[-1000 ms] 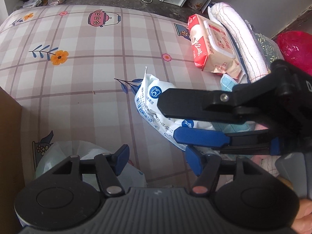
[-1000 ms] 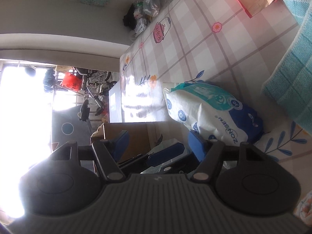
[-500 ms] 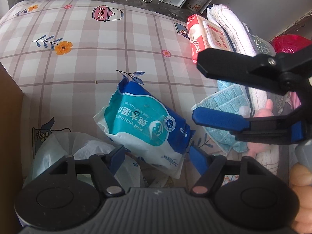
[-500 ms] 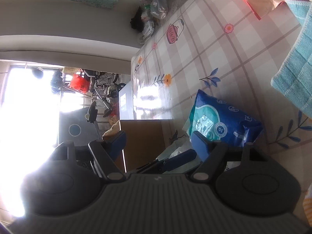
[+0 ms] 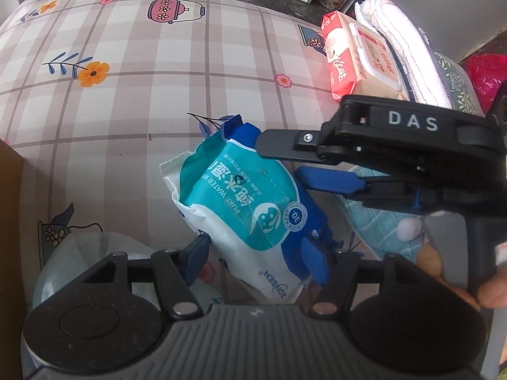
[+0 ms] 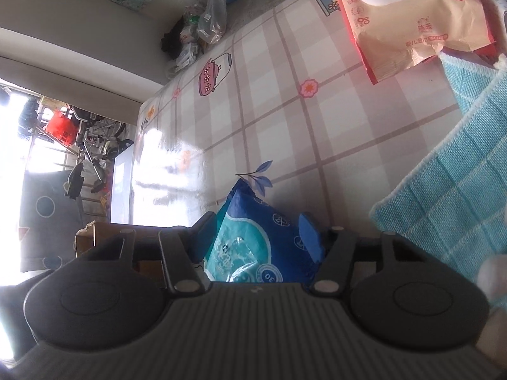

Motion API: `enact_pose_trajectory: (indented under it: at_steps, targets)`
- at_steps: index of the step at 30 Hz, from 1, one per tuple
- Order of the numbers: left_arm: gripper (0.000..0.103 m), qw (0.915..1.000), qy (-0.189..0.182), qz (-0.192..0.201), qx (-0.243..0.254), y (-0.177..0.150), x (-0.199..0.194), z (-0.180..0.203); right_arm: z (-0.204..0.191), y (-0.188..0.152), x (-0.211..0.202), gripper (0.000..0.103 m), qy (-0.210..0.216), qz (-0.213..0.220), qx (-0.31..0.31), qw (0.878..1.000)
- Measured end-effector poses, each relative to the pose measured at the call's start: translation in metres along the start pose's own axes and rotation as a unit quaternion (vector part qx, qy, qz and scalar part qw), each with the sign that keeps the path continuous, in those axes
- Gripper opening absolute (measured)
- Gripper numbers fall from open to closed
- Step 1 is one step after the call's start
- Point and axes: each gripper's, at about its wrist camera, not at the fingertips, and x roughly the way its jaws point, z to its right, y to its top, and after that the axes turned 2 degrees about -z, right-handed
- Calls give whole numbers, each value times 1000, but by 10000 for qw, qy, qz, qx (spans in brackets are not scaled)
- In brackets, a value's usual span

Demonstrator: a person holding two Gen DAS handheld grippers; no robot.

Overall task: Organize soft objects
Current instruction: 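Lift the wipes pack with the right tool while the left tool steadies it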

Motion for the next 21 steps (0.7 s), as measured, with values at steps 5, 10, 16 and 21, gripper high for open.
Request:
enact_pose_trajectory:
  at_steps: [5, 10, 16, 21]
  targets:
    - [66, 9998, 80, 103, 152, 9, 2, 5, 11, 1, 13, 56, -25, -238, 198, 9995]
    - [67, 9997, 97, 102, 200, 12, 6, 8, 27, 0, 7, 56, -80, -299, 337, 9990]
    - [64, 9995, 190, 162, 206, 13, 8, 12, 35, -3, 14, 54, 145, -367, 445, 9982]
    - [58, 9990, 220, 309, 232, 10, -2, 17, 23, -14, 10, 45, -20, -184, 243, 9995]
